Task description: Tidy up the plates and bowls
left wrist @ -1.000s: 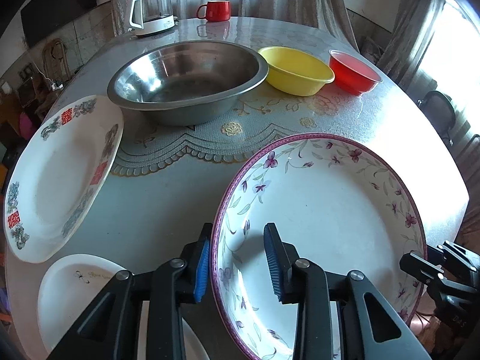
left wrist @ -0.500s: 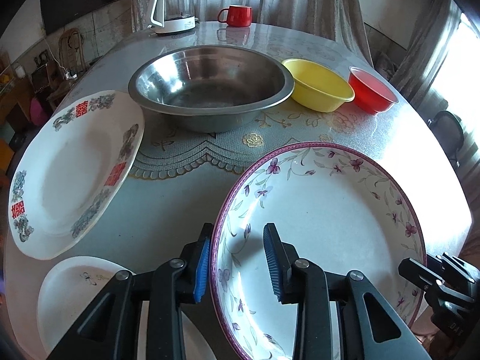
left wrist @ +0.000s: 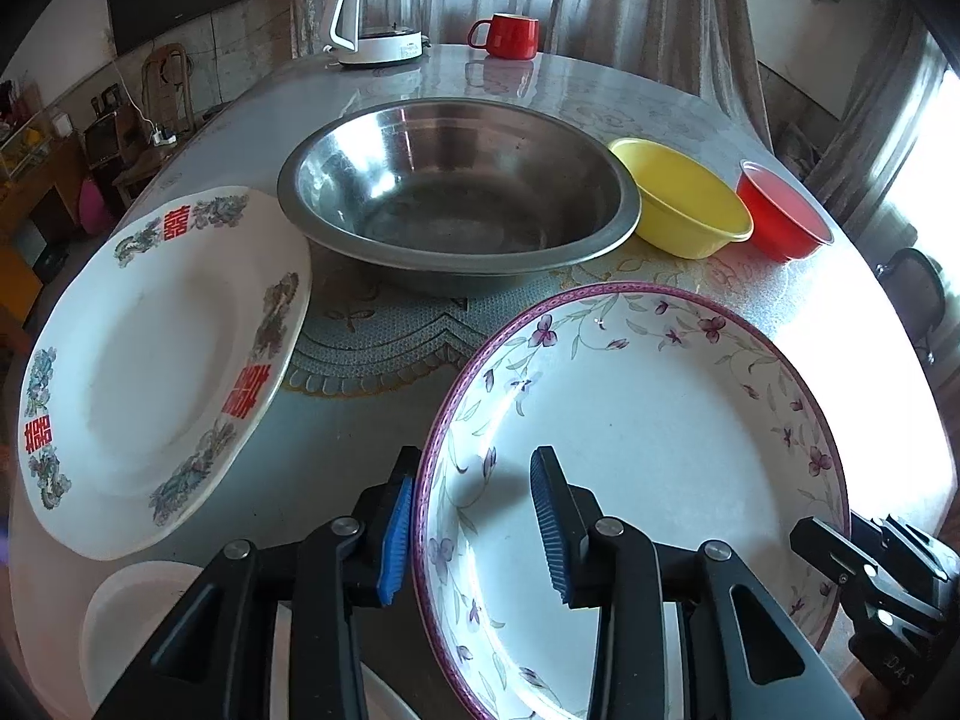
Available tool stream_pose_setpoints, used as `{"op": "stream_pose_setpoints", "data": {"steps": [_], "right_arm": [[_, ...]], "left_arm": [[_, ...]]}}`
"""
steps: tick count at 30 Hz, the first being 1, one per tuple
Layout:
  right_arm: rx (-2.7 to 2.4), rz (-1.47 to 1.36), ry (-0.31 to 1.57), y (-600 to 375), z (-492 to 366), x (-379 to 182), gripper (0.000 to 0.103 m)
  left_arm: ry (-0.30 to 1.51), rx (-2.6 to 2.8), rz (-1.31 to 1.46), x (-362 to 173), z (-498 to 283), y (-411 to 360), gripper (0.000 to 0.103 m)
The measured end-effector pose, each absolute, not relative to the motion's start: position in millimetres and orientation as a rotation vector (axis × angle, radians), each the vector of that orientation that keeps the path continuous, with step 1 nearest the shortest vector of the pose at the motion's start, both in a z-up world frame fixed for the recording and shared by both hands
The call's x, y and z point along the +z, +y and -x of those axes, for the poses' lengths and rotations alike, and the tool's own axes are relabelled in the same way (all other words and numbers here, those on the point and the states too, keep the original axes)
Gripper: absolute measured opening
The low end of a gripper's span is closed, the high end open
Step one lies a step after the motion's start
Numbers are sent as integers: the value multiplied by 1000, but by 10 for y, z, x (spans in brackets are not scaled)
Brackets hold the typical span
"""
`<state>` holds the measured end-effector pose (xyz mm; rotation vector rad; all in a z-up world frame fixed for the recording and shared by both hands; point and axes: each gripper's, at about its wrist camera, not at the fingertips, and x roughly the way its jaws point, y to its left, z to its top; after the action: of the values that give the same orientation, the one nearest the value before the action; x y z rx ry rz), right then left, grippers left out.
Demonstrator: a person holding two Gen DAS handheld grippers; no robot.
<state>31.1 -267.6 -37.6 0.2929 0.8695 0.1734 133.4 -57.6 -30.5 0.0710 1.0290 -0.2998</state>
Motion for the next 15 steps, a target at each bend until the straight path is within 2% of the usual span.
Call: {"op": "stream_pose_setpoints", "data": {"steps": [7, 9, 14, 15], "right_arm": [[108, -174, 878, -2500, -305, -367, 30], [106, -160, 875, -2496, -282, -372, 31], [89, -159, 883, -2483, -285, -368, 33], [83, -154, 885, -2474, -282, -366, 33]], "left_arm": [[1006, -285, -77, -324, -1385, -645, 43], [981, -290, -74, -293, -1340, -630, 47], [873, -331, -82, -117, -1199, -653, 67], [864, -331, -85, -95, -1177, -654, 69]]}}
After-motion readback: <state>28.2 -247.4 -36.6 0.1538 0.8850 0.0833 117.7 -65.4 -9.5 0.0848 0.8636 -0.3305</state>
